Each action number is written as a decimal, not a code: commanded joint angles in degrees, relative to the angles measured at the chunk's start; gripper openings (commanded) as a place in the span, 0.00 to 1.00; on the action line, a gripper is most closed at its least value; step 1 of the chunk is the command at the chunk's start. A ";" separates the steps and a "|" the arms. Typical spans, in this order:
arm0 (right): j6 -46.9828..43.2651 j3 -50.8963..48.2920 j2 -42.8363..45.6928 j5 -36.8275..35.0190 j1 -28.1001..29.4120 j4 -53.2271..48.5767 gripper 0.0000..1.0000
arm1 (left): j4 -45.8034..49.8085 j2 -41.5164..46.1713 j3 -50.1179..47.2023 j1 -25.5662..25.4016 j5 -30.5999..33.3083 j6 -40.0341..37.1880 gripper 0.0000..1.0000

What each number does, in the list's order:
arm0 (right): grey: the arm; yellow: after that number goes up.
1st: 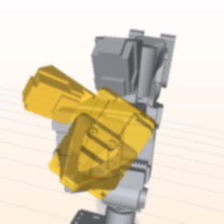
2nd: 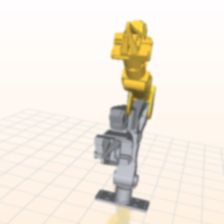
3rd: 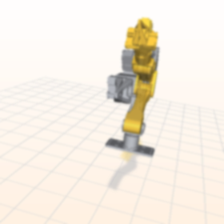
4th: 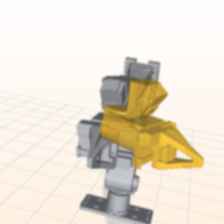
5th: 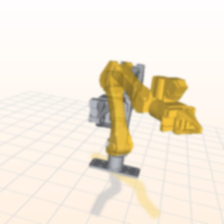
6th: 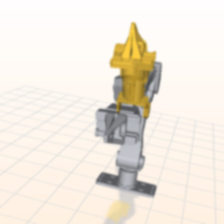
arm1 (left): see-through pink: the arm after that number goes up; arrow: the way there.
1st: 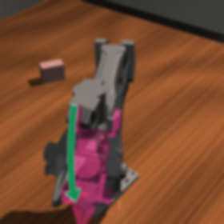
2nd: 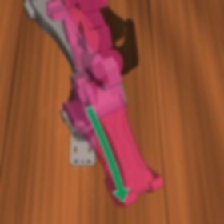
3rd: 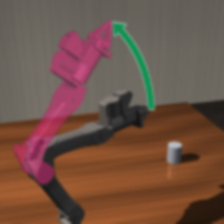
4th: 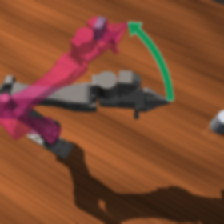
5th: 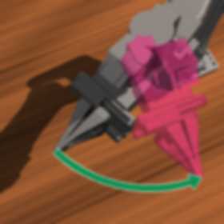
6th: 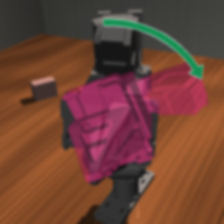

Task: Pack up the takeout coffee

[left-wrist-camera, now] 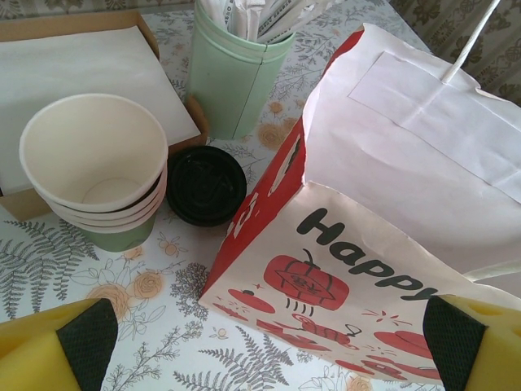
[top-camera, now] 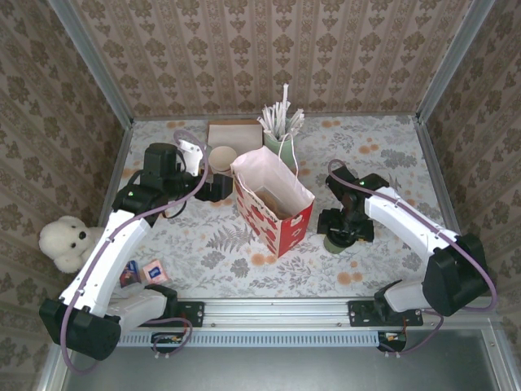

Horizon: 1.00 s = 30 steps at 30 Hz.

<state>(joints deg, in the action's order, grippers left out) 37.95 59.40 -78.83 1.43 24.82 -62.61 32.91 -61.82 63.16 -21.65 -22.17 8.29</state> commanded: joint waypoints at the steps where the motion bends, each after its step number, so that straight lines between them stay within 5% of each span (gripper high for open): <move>1: 2.45 -0.32 1.77 -0.99 0.71 0.77 1.00 | -0.31 0.21 -0.68 0.47 0.29 -0.65 1.00; 30: 3.72 1.97 -0.45 -3.52 2.45 -2.21 0.99 | -0.38 -0.23 -0.42 0.53 0.29 -1.18 1.00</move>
<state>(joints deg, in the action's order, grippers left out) 42.00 59.44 -78.76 -0.16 26.92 -61.71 32.93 -61.87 62.96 -21.63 -22.02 8.25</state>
